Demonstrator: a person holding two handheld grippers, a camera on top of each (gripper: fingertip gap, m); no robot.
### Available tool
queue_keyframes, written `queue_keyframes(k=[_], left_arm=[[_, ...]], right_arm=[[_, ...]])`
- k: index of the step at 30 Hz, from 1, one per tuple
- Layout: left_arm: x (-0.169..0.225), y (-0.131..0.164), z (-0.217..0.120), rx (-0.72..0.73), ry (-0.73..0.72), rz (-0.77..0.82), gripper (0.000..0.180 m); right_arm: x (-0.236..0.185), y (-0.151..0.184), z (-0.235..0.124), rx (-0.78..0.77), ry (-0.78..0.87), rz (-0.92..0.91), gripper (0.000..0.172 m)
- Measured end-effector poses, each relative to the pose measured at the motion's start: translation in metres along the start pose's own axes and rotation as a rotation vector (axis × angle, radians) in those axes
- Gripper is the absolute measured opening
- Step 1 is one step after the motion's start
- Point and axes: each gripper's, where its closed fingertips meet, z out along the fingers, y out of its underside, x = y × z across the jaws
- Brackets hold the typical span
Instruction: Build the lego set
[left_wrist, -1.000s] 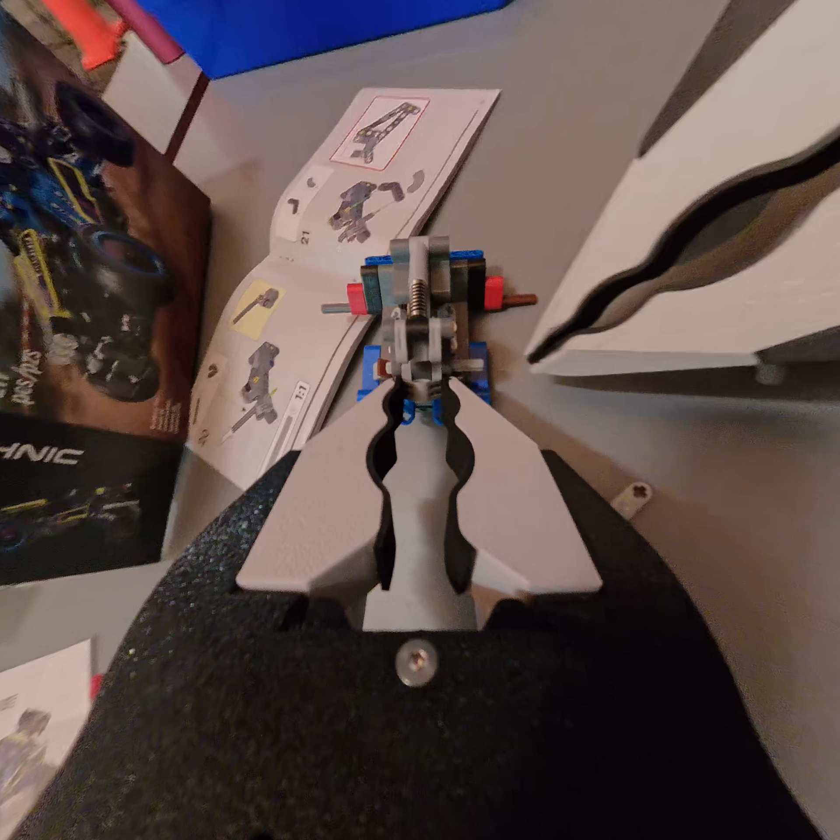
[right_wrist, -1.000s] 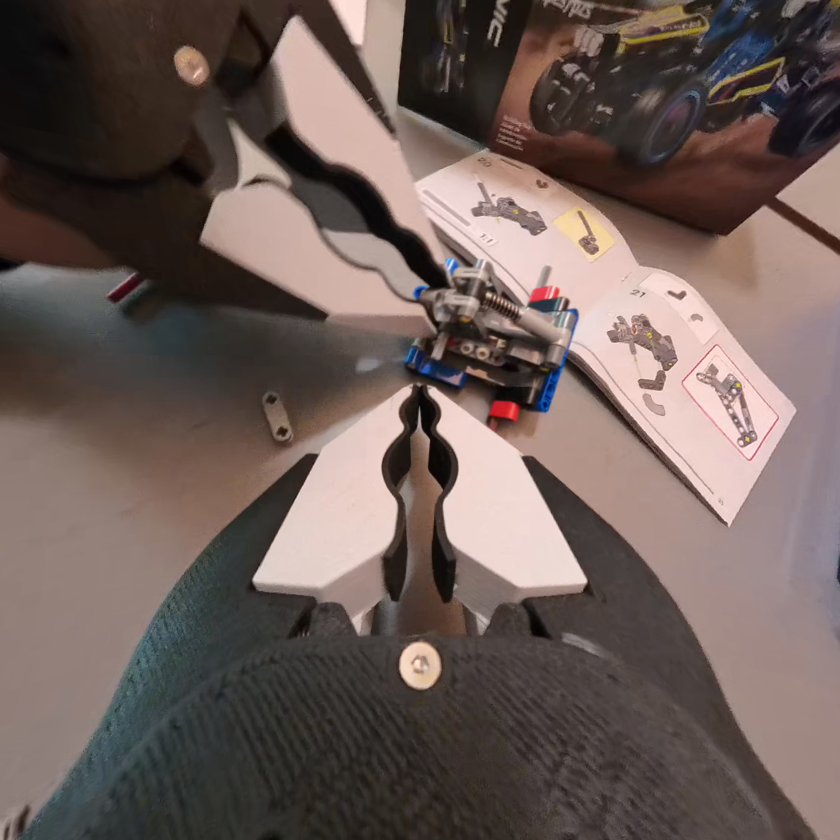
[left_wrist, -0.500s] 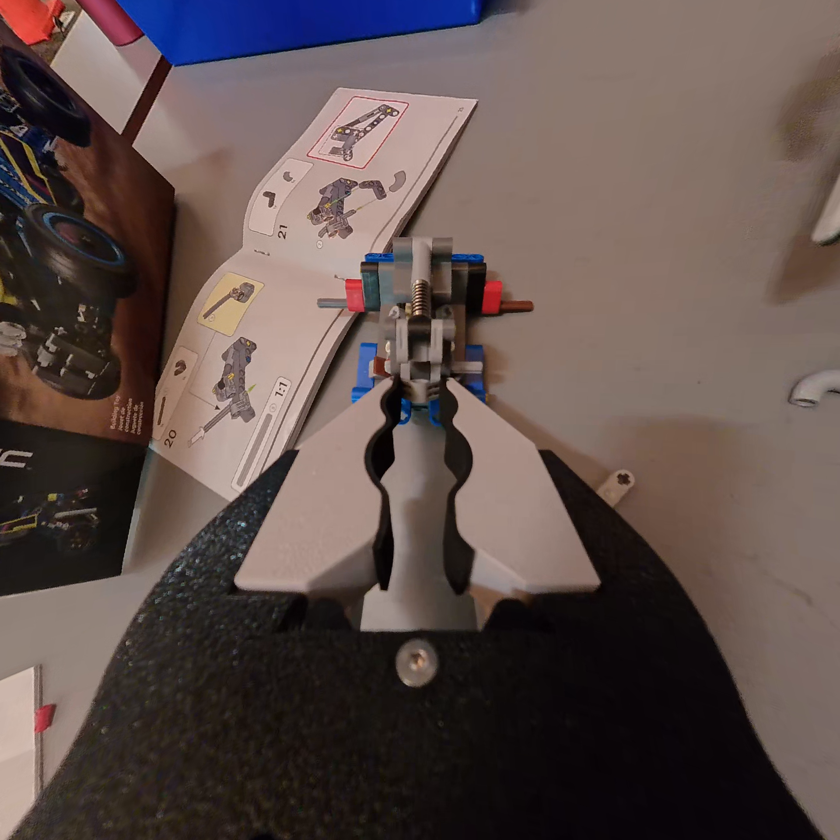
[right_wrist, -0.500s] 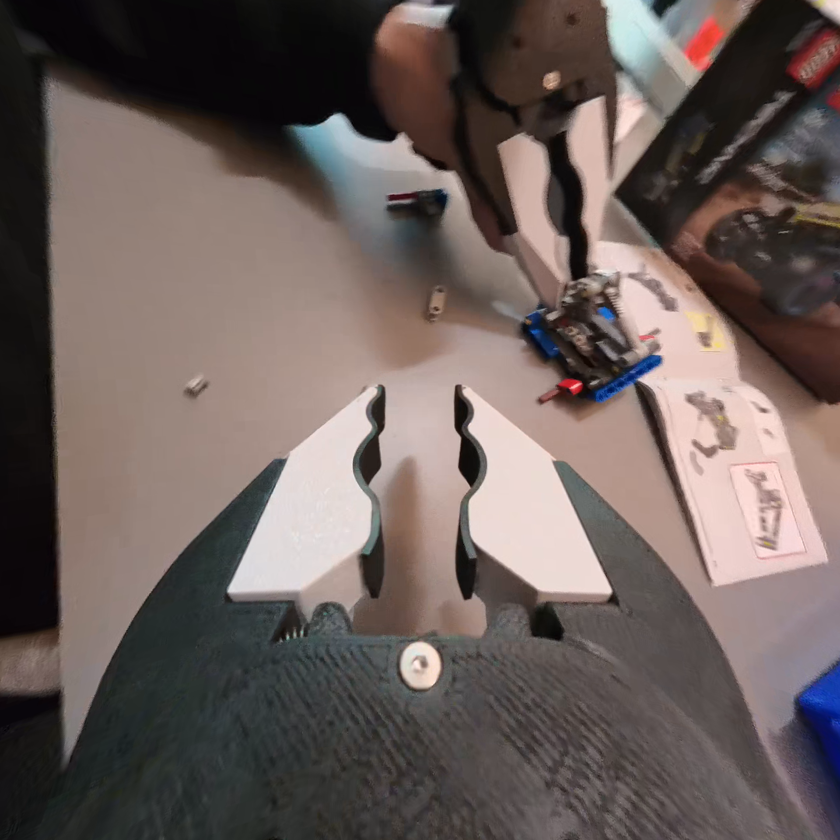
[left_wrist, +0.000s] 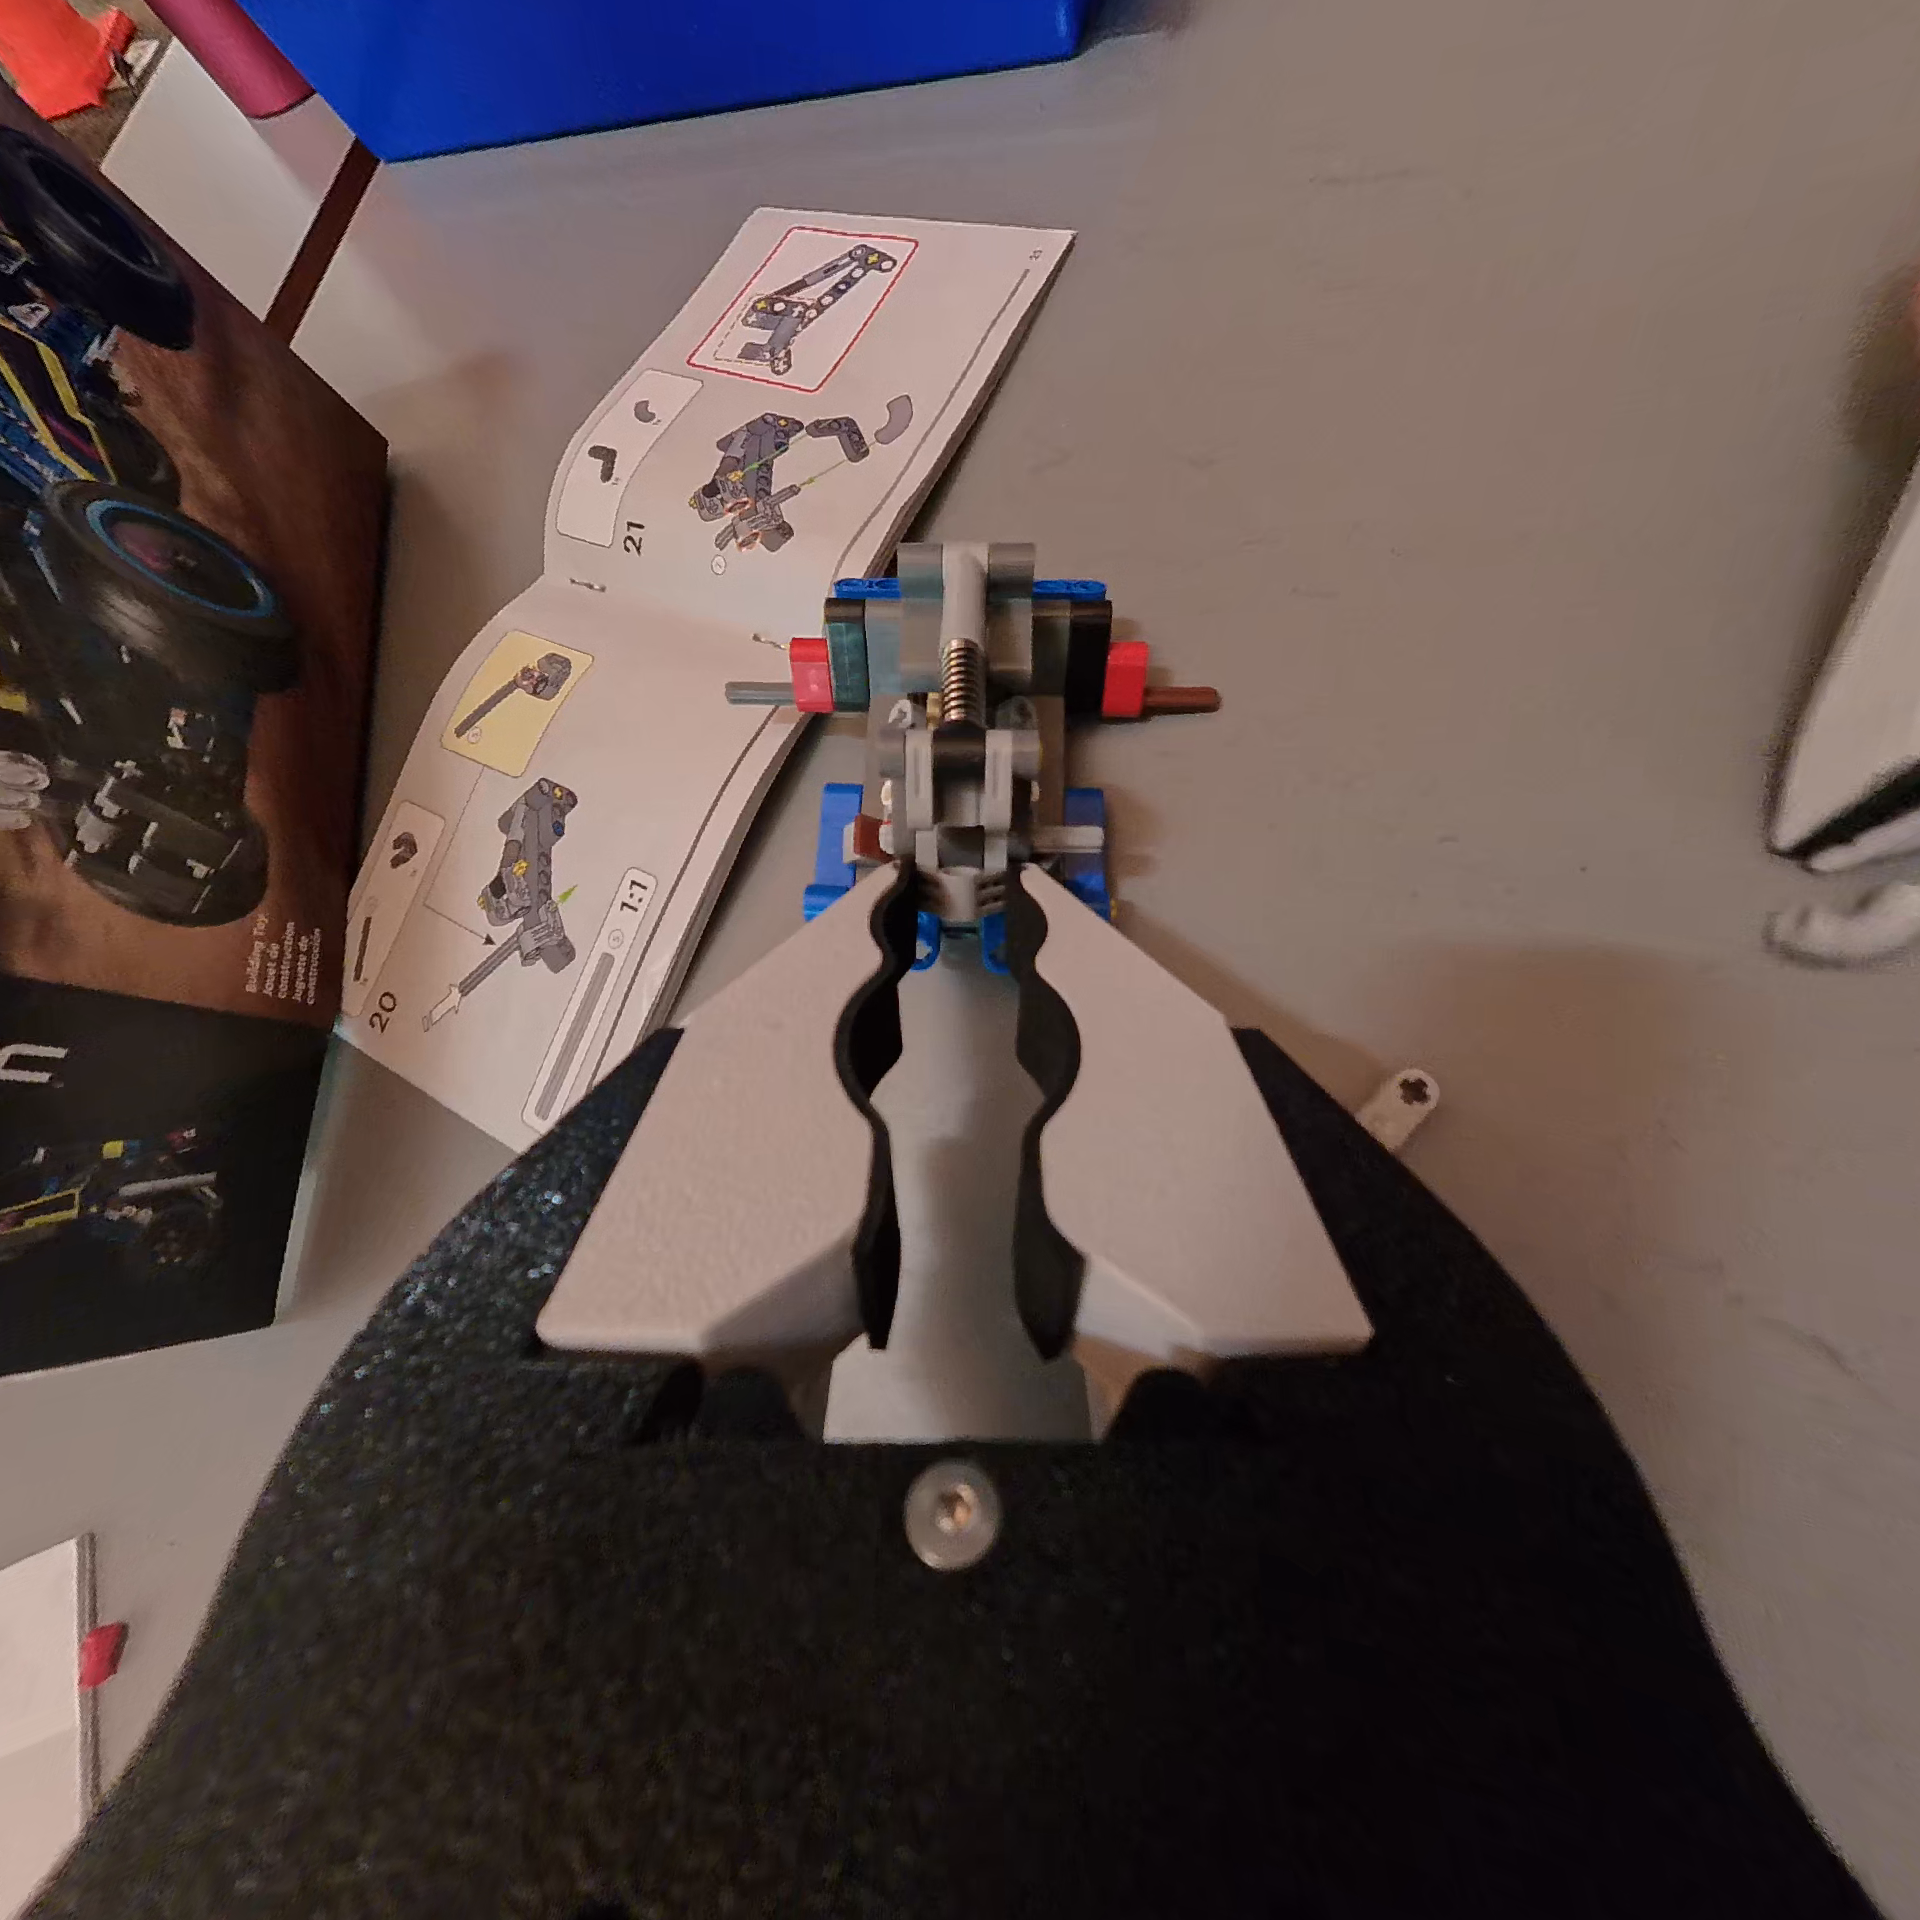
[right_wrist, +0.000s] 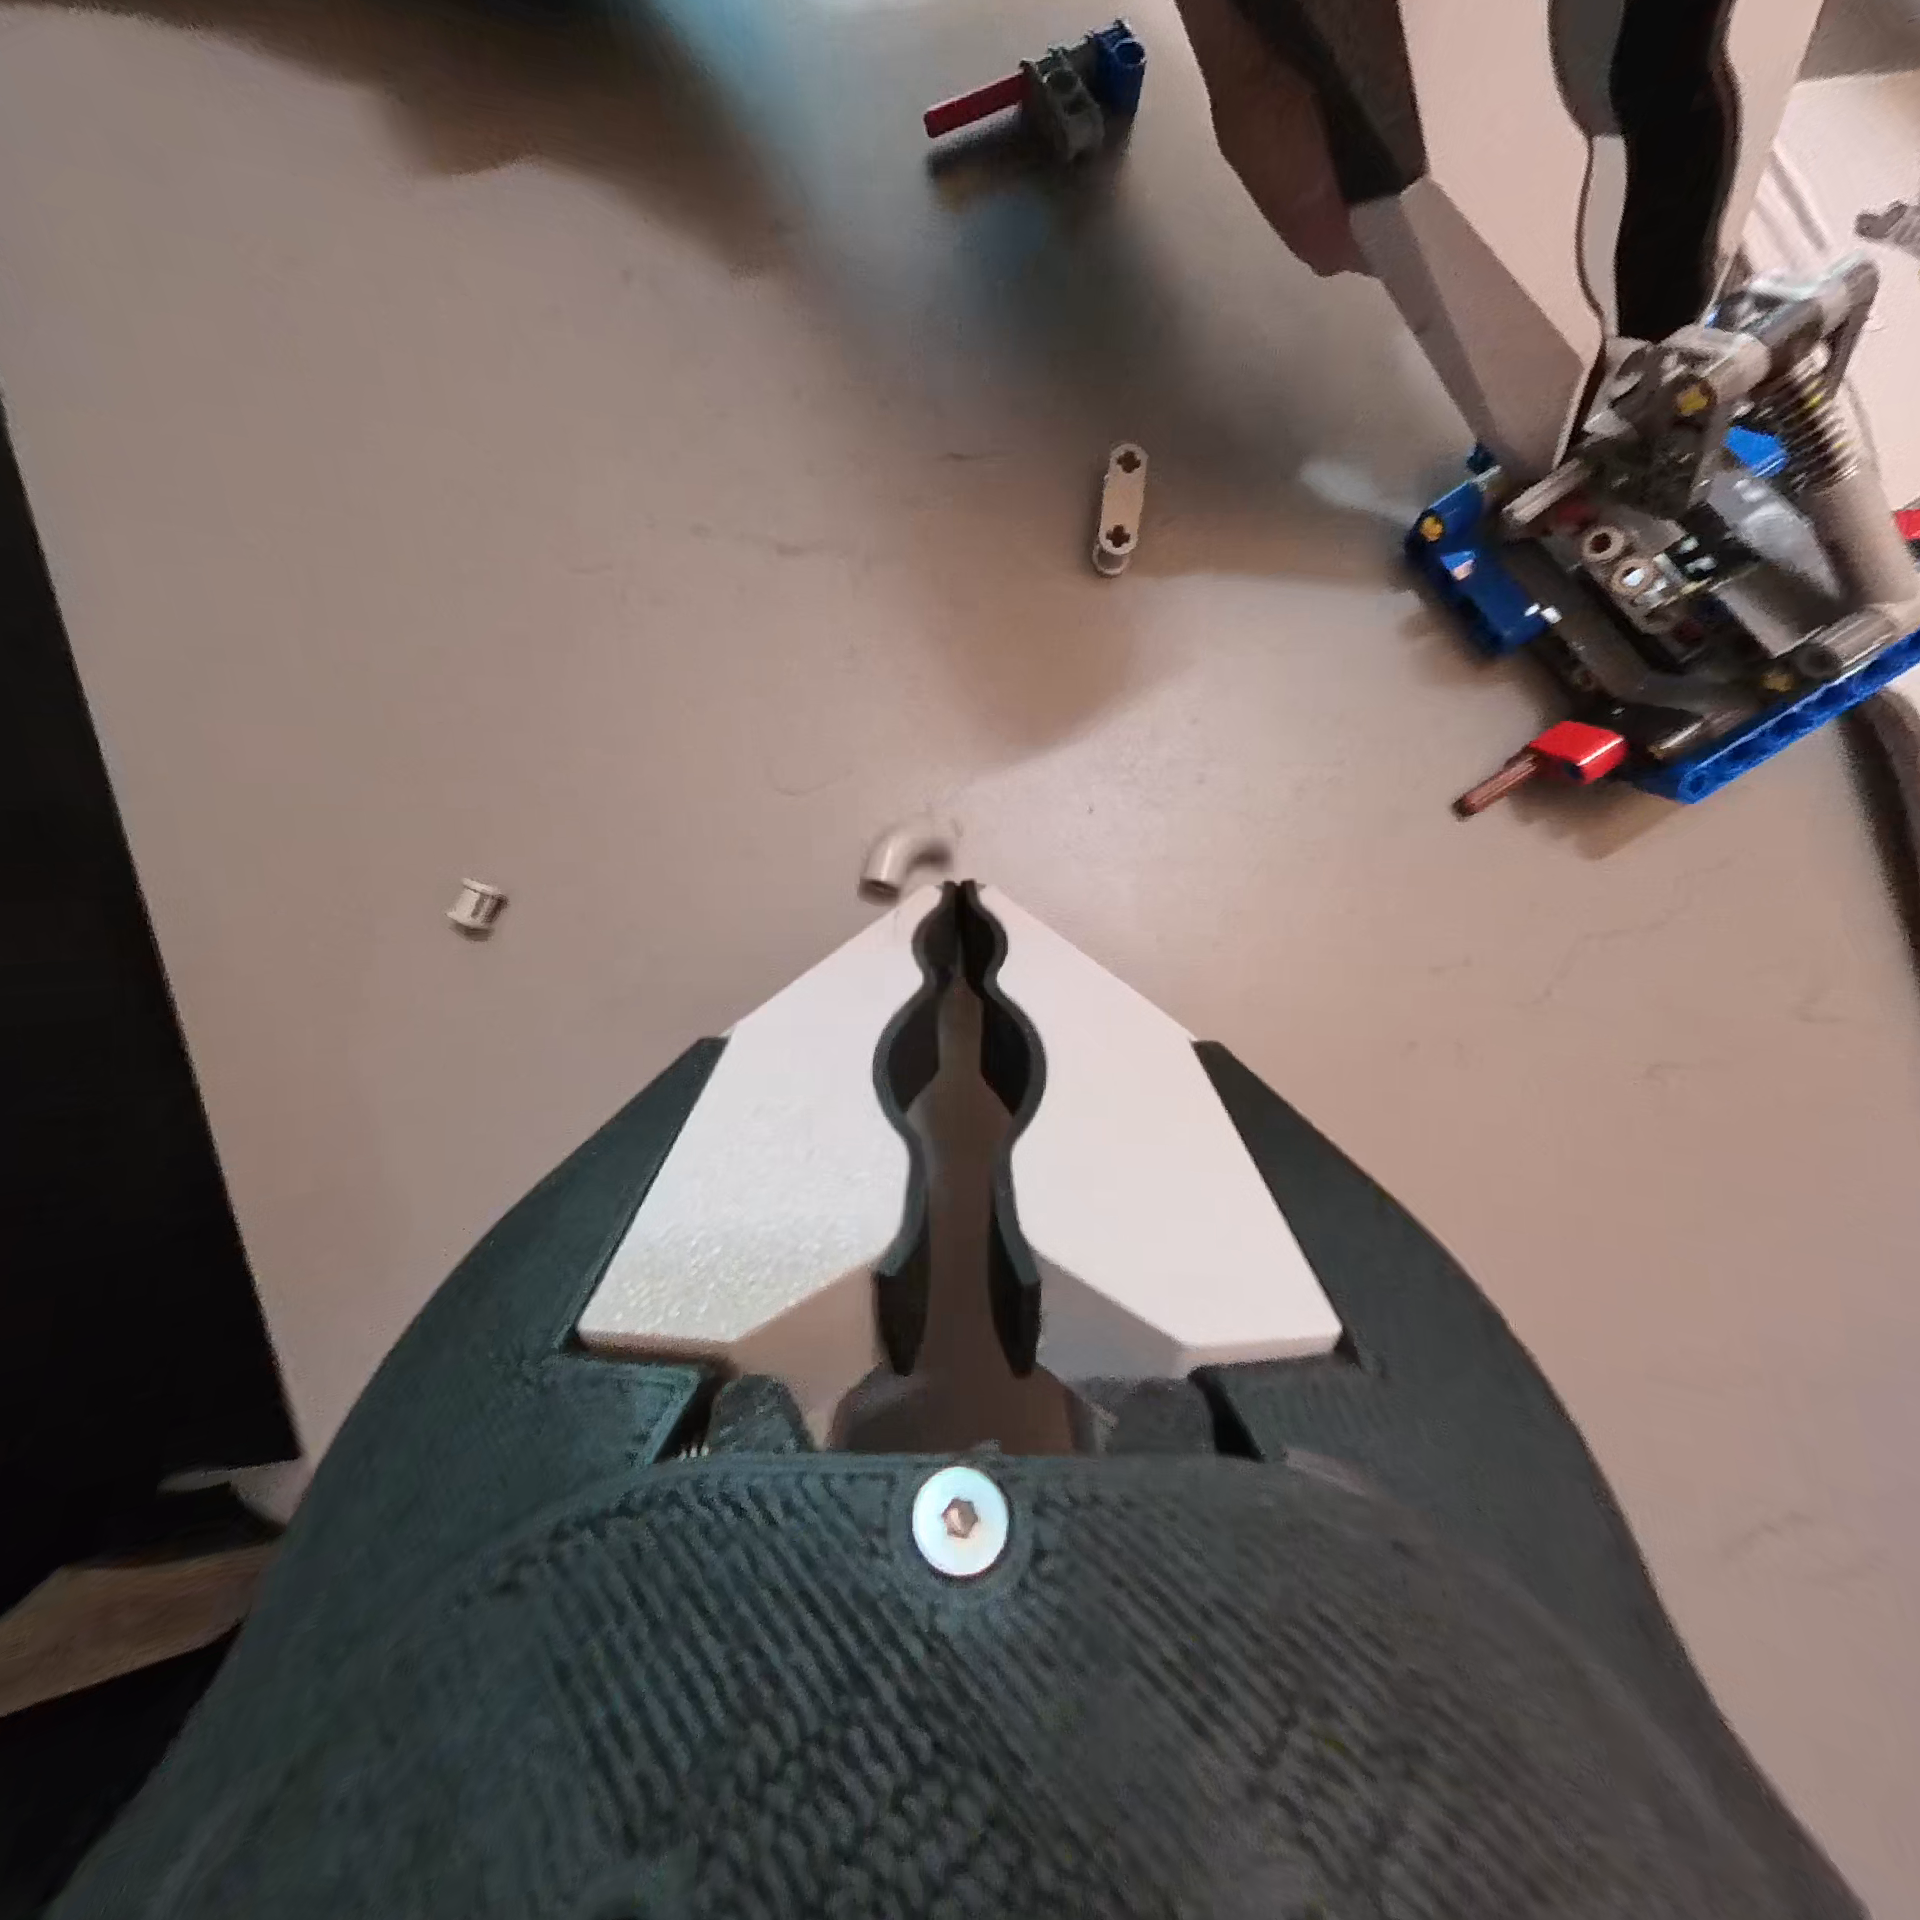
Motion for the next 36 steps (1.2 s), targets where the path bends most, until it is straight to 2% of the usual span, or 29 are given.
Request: queue_keyframes(k=[3,5,10,12,16,17,21,23,26,30,33,36], left_arm=[[0.000,0.000,0.000,0.002,0.002,-0.001,0.013],[0.000,0.000,0.000,0.002,0.003,-0.001,0.013],[0.001,0.000,-0.001,0.008,0.008,0.007,0.013],[0.001,0.000,0.000,0.007,0.007,0.008,0.012],[0.001,0.000,0.000,0.005,0.016,0.005,0.013],[0.001,0.000,0.000,0.005,0.017,0.005,0.013],[0.002,0.001,-0.001,0.001,0.026,0.004,0.012],[0.002,0.001,-0.001,0.001,0.028,0.005,0.012],[0.002,0.001,-0.001,0.000,0.029,0.008,0.013],[0.002,0.001,-0.001,0.000,0.032,0.007,0.013],[0.002,0.001,-0.001,0.002,0.033,0.008,0.013],[0.002,0.001,-0.001,0.004,0.036,0.004,0.013]], right_arm=[[0.026,0.000,-0.001,-0.036,0.194,-0.154,0.001],[0.034,-0.003,0.003,-0.008,0.251,-0.202,0.000],[0.005,-0.014,-0.006,0.090,0.067,-0.018,0.013],[-0.003,-0.020,-0.008,0.104,0.046,0.004,0.017],[-0.007,-0.011,0.002,0.019,0.098,-0.262,0.028],[-0.010,-0.014,0.005,0.032,0.074,-0.300,0.022],[-0.012,-0.022,0.010,0.060,-0.014,-0.414,0.029],[-0.012,-0.020,0.010,0.029,-0.084,-0.452,0.024],[-0.013,-0.013,0.008,-0.040,-0.191,-0.462,0.013],[-0.014,-0.012,0.009,-0.078,-0.256,-0.416,0.012],[-0.015,-0.011,0.008,-0.110,-0.263,-0.280,0.012],[-0.015,-0.011,0.009,-0.128,-0.188,-0.186,0.012]])
